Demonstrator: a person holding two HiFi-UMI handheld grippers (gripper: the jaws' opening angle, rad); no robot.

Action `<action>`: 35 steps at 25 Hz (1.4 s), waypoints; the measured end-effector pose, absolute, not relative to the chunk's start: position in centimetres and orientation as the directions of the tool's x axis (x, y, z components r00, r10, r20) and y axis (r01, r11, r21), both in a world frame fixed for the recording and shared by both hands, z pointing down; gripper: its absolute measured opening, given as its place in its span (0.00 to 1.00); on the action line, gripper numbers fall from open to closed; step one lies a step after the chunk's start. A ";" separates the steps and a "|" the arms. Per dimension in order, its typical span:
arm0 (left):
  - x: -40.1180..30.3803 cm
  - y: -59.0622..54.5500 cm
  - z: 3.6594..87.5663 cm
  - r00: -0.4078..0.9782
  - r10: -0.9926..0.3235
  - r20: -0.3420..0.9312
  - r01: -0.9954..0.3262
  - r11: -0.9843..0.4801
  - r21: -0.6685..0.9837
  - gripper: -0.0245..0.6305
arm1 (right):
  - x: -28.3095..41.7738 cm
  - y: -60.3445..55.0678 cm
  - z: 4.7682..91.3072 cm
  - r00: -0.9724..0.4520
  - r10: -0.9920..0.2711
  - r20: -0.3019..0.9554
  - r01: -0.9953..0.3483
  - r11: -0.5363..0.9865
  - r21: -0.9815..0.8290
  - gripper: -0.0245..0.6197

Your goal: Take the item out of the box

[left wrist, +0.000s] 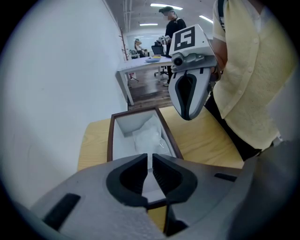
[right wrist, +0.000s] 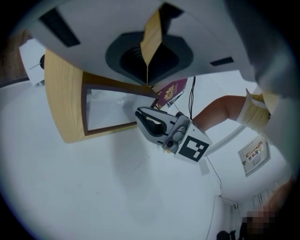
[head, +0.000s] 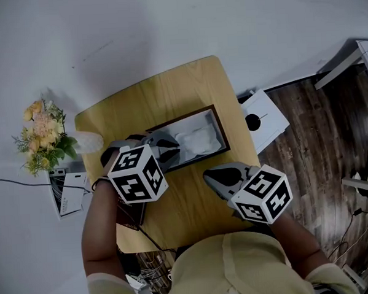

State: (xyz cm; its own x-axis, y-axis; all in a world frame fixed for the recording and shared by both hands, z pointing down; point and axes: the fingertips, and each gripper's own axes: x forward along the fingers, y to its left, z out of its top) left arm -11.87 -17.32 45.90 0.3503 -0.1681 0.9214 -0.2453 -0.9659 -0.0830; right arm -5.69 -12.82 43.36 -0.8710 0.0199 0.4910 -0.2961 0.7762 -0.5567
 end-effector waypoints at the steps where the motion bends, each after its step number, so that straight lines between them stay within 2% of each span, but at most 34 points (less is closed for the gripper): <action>1: -12.0 -17.3 46.0 0.341 -0.145 0.929 -0.219 -0.973 -0.072 0.07 | -5.7 -12.8 43.5 -0.871 0.024 0.491 -0.294 0.774 -0.560 0.09; 6: -12.1 -16.8 47.0 0.269 -0.059 0.961 -0.061 -0.997 -0.044 0.08 | -5.7 -12.5 43.9 -0.873 0.044 0.486 -0.285 0.762 -0.582 0.09; 10: -11.5 -16.5 47.6 0.259 -0.013 0.966 0.006 -1.000 -0.015 0.08 | -5.9 -12.5 43.9 -0.877 0.056 0.477 -0.272 0.760 -0.590 0.09; 11: -11.4 -16.4 47.8 0.253 0.001 0.968 0.020 -1.000 -0.004 0.09 | -5.9 -12.4 43.8 -0.879 0.059 0.474 -0.269 0.759 -0.593 0.09; 13: -11.7 -16.1 48.2 0.223 0.030 0.974 0.050 -0.999 0.019 0.22 | -5.9 -12.5 43.9 -0.881 0.064 0.469 -0.263 0.757 -0.598 0.09; 17: -13.1 -16.3 49.2 0.121 0.047 0.992 0.142 -0.989 0.029 0.23 | -5.9 -12.6 44.0 -0.884 0.073 0.461 -0.257 0.747 -0.613 0.09; 20: -13.0 -16.3 49.8 0.094 0.045 0.995 0.215 -0.976 0.024 0.23 | -6.1 -12.6 44.0 -0.891 0.078 0.447 -0.251 0.735 -0.630 0.09; 25: -12.4 -15.6 50.5 0.106 0.087 0.991 0.235 -0.970 0.060 0.23 | -6.0 -12.9 44.0 -0.894 0.077 0.442 -0.253 0.728 -0.637 0.09; 30: -13.2 -15.5 51.2 0.056 0.072 0.996 0.282 -0.958 0.053 0.23 | -5.9 -12.8 43.9 -0.904 0.080 0.421 -0.245 0.709 -0.661 0.09; 35: -12.6 -15.4 51.3 0.061 0.078 0.995 0.269 -0.961 0.059 0.24 | -6.2 -12.7 43.6 -0.914 0.092 0.395 -0.227 0.692 -0.686 0.09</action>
State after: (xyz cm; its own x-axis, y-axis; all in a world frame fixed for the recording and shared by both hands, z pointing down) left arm -12.60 -15.38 51.27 0.0607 0.0785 0.9951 0.2693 -0.9612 0.0594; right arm -6.19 -12.67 43.59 -0.9140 0.0921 0.3951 -0.2267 0.6916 -0.6858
